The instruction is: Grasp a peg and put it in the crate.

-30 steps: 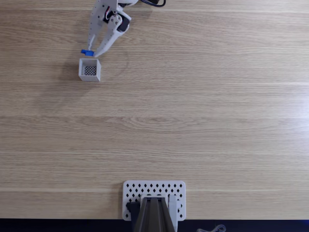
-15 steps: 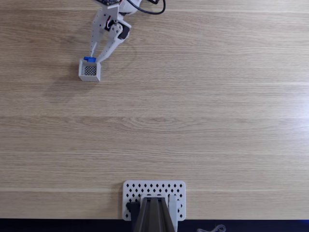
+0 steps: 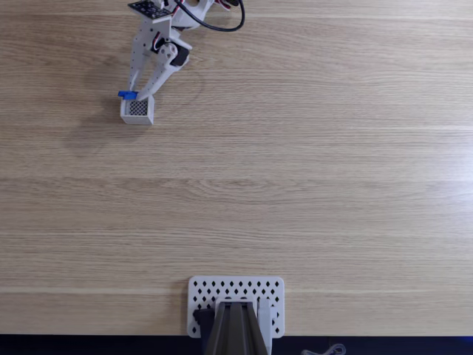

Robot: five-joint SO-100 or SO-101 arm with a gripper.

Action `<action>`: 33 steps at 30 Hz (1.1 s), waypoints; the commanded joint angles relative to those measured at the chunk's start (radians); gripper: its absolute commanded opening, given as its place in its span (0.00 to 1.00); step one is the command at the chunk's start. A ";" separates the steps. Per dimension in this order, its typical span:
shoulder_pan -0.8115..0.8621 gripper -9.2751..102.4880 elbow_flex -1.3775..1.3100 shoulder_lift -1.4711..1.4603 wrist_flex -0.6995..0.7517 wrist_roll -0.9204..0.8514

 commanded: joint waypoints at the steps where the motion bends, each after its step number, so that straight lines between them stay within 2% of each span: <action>1: 0.012 0.08 -0.080 0.002 -0.032 -0.002; 23: 0.021 0.10 -0.074 0.002 -0.031 0.000; 30: 0.023 0.23 -0.074 0.006 -0.031 0.002; 33: 0.020 0.24 -0.074 0.008 -0.031 0.002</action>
